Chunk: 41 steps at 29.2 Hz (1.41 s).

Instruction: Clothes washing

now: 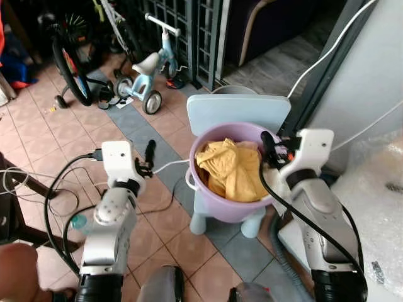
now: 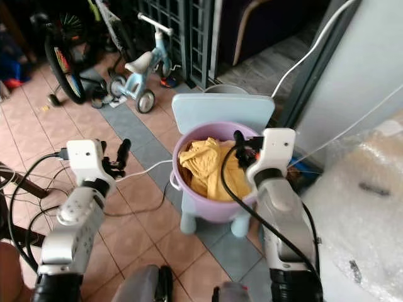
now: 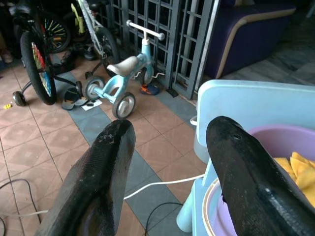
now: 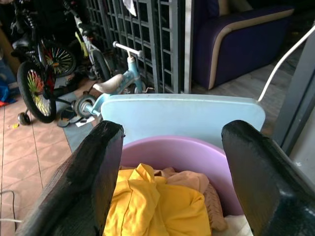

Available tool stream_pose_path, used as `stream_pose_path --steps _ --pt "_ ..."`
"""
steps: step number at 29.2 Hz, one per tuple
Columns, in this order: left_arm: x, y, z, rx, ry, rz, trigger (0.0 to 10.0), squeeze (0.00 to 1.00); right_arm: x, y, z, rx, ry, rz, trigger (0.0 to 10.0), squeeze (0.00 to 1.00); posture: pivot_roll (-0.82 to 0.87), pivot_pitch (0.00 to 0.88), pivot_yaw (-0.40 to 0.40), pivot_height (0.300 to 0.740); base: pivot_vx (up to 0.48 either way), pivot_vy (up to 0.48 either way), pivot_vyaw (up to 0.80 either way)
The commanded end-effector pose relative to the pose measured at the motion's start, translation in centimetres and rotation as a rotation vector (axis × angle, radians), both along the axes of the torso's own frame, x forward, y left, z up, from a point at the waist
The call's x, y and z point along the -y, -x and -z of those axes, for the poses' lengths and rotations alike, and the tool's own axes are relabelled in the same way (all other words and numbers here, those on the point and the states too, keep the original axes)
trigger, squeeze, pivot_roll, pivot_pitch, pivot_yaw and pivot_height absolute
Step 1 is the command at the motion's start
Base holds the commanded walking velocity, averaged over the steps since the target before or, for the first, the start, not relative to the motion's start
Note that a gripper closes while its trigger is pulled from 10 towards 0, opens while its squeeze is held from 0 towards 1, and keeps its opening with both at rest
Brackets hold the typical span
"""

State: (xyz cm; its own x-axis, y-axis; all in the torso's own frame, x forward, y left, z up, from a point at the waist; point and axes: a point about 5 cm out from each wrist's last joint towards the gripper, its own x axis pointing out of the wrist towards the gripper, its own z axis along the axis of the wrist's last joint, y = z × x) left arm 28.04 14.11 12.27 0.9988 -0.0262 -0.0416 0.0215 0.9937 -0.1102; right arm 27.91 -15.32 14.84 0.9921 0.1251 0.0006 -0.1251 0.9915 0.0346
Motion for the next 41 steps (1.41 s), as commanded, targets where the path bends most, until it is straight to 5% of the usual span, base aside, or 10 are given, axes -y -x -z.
stream_pose_path --steps 1,9,14,19,29,34,41 --pt "0.3 0.2 0.2 -0.015 -0.008 -0.001 10.0 0.0 0.2 0.2 0.5 -0.028 0.043 -0.019 10.0 0.0 -0.02 0.122 0.032 0.74 0.0 0.0 0.0" --pt "0.2 0.4 0.5 -0.057 0.009 -0.032 10.0 0.0 -0.7 -0.4 1.7 -0.101 0.046 -0.031 10.0 0.0 0.0 0.127 0.032 0.74 0.0 0.0 0.67" --pt "0.2 0.6 0.7 -0.097 -0.005 -0.026 10.0 0.0 -0.4 -1.5 3.1 -0.188 -0.004 0.062 10.0 0.0 0.05 0.144 0.029 0.74 0.0 0.0 0.0" --pt "-1.5 2.7 1.4 -0.149 -0.09 0.026 10.0 0.0 -0.5 -3.1 4.7 -0.291 -0.016 0.127 10.0 0.0 0.11 0.166 0.013 0.74 0.145 0.0 0.0" --pt "-1.7 4.7 1.6 -0.202 -0.063 -0.019 10.0 0.0 -2.6 -3.6 8.1 -0.455 -0.03 0.075 10.0 0.0 0.14 0.215 0.001 0.74 0.219 0.0 0.0" --pt "-0.2 5.6 1.4 -0.237 -0.063 0.027 10.0 0.0 -4.3 -4.9 9.4 -0.484 0.044 -0.005 10.0 0.0 0.16 0.27 0.001 0.74 0.0 0.0 0.0" --pt "0.2 6.3 1.2 -0.258 -0.071 0.025 10.0 0.0 -4.0 -6.0 9.8 -0.472 0.176 0.055 10.0 0.0 0.19 0.299 -0.014 0.74 0.0 0.0 0.0"
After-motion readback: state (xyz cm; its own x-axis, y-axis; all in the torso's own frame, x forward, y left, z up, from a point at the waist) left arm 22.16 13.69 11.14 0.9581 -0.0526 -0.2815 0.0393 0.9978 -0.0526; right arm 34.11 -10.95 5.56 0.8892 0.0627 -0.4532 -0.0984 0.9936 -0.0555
